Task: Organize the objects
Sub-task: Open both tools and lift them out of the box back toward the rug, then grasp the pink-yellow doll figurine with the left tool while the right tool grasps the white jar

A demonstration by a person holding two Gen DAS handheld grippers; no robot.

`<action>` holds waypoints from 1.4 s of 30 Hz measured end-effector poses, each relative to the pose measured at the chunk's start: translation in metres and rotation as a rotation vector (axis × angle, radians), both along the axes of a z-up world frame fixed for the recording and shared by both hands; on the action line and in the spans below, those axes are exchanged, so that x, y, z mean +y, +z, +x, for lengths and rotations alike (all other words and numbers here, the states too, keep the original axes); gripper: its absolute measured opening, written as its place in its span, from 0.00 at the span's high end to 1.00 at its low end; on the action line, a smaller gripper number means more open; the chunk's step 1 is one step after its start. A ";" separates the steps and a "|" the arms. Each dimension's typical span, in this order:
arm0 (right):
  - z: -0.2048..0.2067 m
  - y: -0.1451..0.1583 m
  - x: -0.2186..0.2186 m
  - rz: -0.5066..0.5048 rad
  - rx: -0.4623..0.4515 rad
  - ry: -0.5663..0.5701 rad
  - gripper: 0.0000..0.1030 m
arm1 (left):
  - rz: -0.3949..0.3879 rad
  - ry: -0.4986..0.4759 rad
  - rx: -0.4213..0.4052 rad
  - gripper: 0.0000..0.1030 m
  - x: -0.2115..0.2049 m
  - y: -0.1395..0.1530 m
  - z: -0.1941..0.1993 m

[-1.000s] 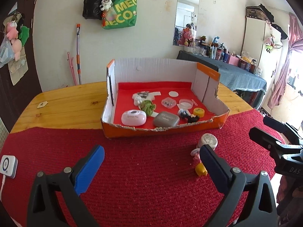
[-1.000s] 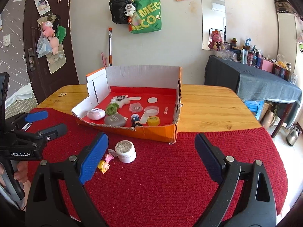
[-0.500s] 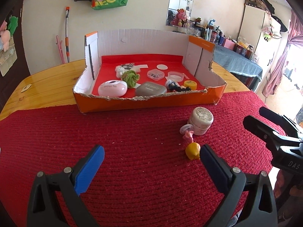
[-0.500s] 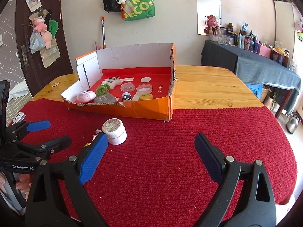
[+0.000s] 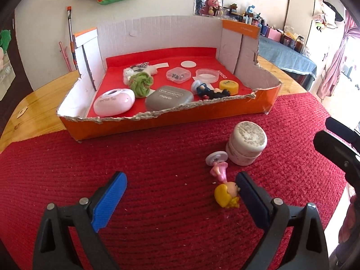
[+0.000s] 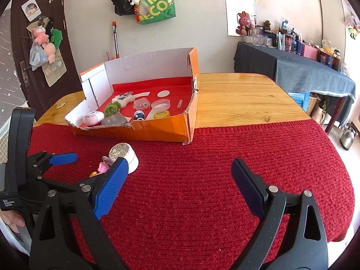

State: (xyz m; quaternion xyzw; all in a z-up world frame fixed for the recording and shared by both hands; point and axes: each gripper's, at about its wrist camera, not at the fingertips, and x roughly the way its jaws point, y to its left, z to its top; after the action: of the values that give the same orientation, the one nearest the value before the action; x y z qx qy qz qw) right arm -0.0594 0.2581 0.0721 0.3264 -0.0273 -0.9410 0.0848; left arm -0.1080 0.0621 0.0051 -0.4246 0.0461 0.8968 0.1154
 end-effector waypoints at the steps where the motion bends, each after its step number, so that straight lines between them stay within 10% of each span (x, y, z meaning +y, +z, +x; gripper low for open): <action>1: -0.001 -0.001 -0.002 0.000 -0.004 0.013 0.09 | -0.015 0.007 0.010 0.03 -0.003 0.000 -0.001; 22: -0.044 -0.028 -0.050 0.101 -0.135 0.285 0.11 | 0.000 -0.129 0.020 0.28 -0.017 0.000 -0.003; 34: -0.058 -0.036 -0.076 0.167 -0.182 0.354 0.39 | 0.032 -0.206 0.035 0.77 -0.003 0.002 0.004; 38: -0.056 -0.034 -0.078 0.148 -0.172 0.383 0.65 | 0.016 -0.210 0.050 0.78 0.001 0.002 0.006; 42: -0.054 -0.033 -0.079 0.148 -0.162 0.390 0.66 | 0.034 -0.197 0.041 0.78 -0.001 0.003 0.005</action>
State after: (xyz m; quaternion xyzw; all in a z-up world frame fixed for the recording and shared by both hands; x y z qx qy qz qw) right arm -0.1136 0.1790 0.0388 0.4052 0.0989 -0.8770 0.2385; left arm -0.1027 0.0606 0.0083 -0.3975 0.0745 0.8903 0.2093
